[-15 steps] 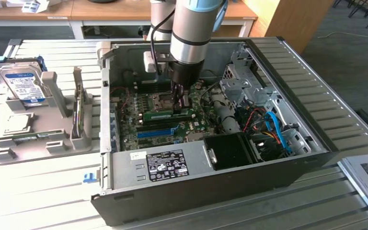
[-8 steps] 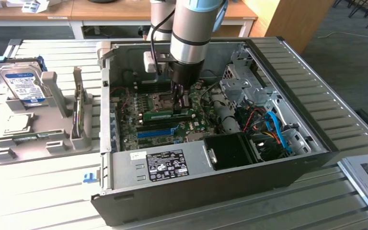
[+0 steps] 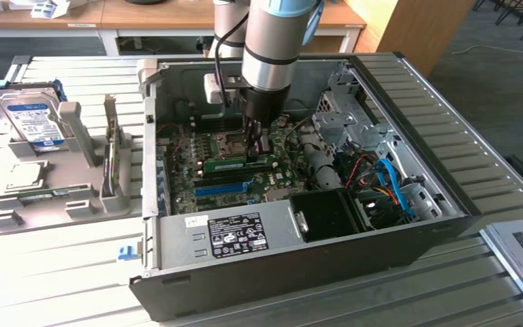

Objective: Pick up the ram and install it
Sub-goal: 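Insert the ram into the slot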

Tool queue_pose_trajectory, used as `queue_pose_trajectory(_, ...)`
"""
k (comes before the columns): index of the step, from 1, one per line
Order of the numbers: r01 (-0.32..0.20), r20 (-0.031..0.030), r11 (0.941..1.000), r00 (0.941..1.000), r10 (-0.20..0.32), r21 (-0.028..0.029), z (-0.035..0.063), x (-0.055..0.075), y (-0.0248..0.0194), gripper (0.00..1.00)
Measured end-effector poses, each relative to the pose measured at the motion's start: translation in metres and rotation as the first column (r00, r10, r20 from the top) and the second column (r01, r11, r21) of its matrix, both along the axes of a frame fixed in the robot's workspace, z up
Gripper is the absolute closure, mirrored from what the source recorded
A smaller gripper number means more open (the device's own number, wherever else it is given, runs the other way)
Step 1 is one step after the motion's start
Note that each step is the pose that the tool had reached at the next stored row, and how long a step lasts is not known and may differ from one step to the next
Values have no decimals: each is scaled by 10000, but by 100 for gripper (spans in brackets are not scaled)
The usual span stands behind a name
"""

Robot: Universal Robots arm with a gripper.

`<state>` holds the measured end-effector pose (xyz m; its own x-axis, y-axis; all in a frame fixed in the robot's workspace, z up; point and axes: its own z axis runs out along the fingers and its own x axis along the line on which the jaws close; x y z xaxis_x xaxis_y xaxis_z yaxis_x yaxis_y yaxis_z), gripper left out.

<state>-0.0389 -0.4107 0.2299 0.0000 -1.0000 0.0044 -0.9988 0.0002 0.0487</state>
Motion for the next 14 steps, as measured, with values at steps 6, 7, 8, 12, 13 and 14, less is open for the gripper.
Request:
queue_pose_trajectory(6, 28, 0, 10000, 10000, -28, -1, 0, 0, 0, 88)
queue_pose_trajectory(7, 39, 1, 10000, 10000, -39, 0, 0, 0, 0, 88)
queue_pose_trajectory(8, 53, 0, 10000, 10000, -53, 1, 0, 0, 0, 88)
queue_pose_trajectory(12, 123, 0, 9999, 9999, -123, 0, 0, 0, 0, 88)
queue_pose_trajectory(13, 125, 0, 9999, 9999, -125, 0, 0, 0, 0, 88)
queue_pose_trajectory(14, 125, 0, 9999, 9999, -125, 0, 0, 0, 0, 88)
